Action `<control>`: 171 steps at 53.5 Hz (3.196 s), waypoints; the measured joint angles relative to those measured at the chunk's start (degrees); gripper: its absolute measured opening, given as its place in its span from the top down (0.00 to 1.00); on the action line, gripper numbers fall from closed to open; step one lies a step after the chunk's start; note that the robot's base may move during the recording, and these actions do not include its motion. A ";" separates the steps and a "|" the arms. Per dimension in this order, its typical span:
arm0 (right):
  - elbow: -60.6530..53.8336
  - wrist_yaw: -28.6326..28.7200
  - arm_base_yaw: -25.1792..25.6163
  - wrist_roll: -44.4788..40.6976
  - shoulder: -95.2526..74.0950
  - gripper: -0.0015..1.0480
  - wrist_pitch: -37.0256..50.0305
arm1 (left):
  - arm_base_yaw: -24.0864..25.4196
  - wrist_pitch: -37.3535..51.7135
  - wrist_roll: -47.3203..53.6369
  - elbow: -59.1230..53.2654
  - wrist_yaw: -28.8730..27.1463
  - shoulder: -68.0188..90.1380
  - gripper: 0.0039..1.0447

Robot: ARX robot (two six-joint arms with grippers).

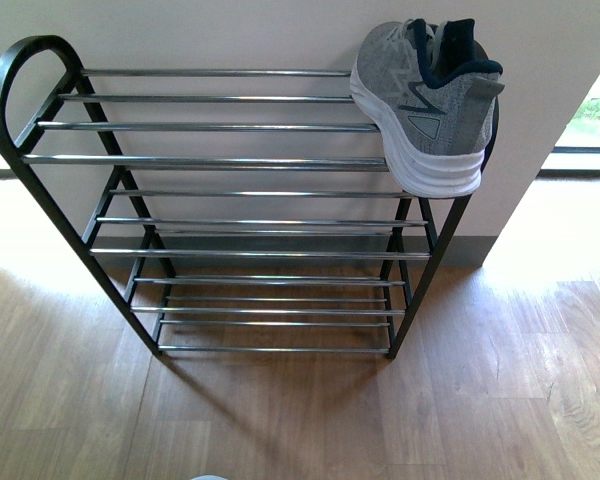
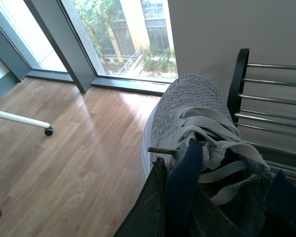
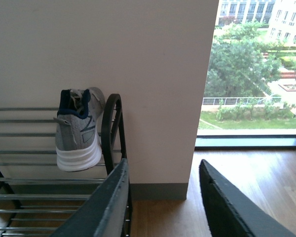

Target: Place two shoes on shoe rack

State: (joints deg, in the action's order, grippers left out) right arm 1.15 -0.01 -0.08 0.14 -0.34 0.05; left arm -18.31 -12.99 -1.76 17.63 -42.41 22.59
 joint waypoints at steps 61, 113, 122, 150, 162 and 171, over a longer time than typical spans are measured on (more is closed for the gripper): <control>0.00 -0.13 -0.02 0.00 0.07 0.09 -0.09 | 2.69 30.60 -18.25 30.10 27.91 64.26 0.99; 0.00 -0.13 -0.02 0.00 0.07 0.09 -0.09 | -9.33 35.67 -27.15 45.55 21.49 90.18 0.99; 0.00 -0.13 -0.02 0.00 0.07 0.09 -0.09 | -10.62 34.69 -28.13 45.77 24.41 90.23 0.99; 0.00 -0.15 -0.02 0.00 0.07 0.09 -0.09 | -8.66 30.60 -28.04 44.89 36.72 84.72 0.33; 0.00 -0.13 -0.02 0.00 0.07 0.09 -0.09 | -5.16 28.44 -22.45 42.47 37.24 75.78 0.09; 0.00 -0.13 -0.02 0.00 0.07 0.09 -0.09 | -3.56 56.30 -6.54 28.63 22.69 71.32 0.32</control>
State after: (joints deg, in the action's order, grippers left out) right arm 1.15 -0.14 -0.10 0.14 -0.27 -0.03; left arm -21.87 43.31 -8.29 46.26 -19.73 93.91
